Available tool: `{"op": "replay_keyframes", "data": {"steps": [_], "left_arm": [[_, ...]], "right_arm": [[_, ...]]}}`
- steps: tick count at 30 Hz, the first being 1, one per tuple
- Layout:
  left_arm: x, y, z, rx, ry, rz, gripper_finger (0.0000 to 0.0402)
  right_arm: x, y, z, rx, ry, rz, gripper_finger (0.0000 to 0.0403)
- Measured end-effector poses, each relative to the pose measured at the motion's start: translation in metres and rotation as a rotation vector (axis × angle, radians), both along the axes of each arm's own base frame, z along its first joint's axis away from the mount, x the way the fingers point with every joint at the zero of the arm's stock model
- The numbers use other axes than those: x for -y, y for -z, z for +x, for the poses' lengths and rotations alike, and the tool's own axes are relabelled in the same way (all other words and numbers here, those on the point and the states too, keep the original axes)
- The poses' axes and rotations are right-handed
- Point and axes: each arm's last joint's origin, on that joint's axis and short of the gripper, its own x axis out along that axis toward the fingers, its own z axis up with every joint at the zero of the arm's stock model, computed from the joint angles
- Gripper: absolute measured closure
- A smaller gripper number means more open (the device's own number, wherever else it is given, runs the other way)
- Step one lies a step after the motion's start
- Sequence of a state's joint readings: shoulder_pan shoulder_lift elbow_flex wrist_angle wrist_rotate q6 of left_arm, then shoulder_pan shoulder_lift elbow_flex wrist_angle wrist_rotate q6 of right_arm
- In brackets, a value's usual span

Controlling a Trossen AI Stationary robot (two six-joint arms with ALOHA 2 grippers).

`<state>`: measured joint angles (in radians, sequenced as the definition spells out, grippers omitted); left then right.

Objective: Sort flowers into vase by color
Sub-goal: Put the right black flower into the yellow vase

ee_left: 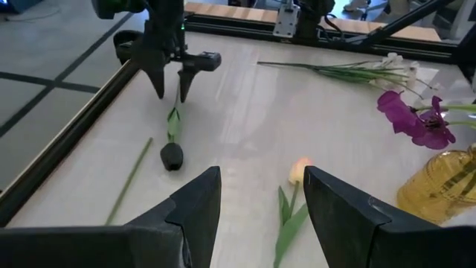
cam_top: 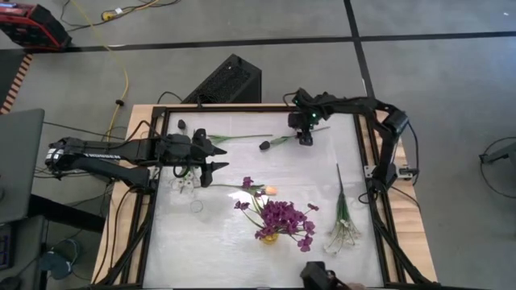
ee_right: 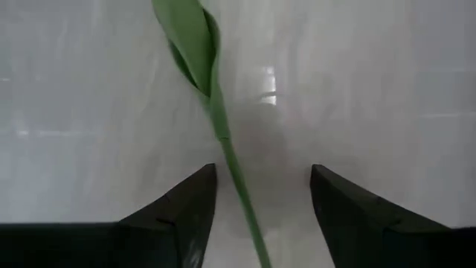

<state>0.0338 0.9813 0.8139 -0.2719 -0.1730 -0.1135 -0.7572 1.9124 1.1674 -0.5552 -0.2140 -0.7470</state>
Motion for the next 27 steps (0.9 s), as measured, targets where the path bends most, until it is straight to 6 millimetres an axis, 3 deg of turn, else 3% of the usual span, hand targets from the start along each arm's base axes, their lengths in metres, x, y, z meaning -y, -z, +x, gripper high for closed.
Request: {"op": "replay_keyframes", "data": {"steps": [3, 9, 12, 17, 23, 27], "left_arm": [[0.000, 0.000, 0.000, 0.000, 0.003, -0.005, 0.0221], [0.000, 0.000, 0.000, 0.000, 0.005, -0.007, 0.0221], [0.000, 0.000, 0.000, 0.002, 0.007, -0.017, 0.0221], [0.004, 0.000, 0.000, 0.006, 0.019, -0.028, 0.0221], [0.012, -0.001, 0.001, 0.023, 0.041, -0.055, 0.0221], [0.020, -0.004, 0.002, 0.057, 0.074, -0.063, 0.0221]], "right_arm": [[-0.003, 0.003, -0.001, -0.043, -0.012, 0.021, 0.0215], [-0.016, -0.010, -0.006, -0.088, 0.028, 0.054, 0.0377], [-0.024, -0.032, -0.009, -0.057, 0.106, 0.051, 0.0379], [-0.050, -0.090, -0.015, 0.124, 0.144, 0.023, 0.0385], [-0.108, -0.167, -0.031, 0.506, 0.098, -0.008, 0.0385], [-0.158, -0.199, -0.050, 0.743, 0.041, 0.003, 0.0385]]}}
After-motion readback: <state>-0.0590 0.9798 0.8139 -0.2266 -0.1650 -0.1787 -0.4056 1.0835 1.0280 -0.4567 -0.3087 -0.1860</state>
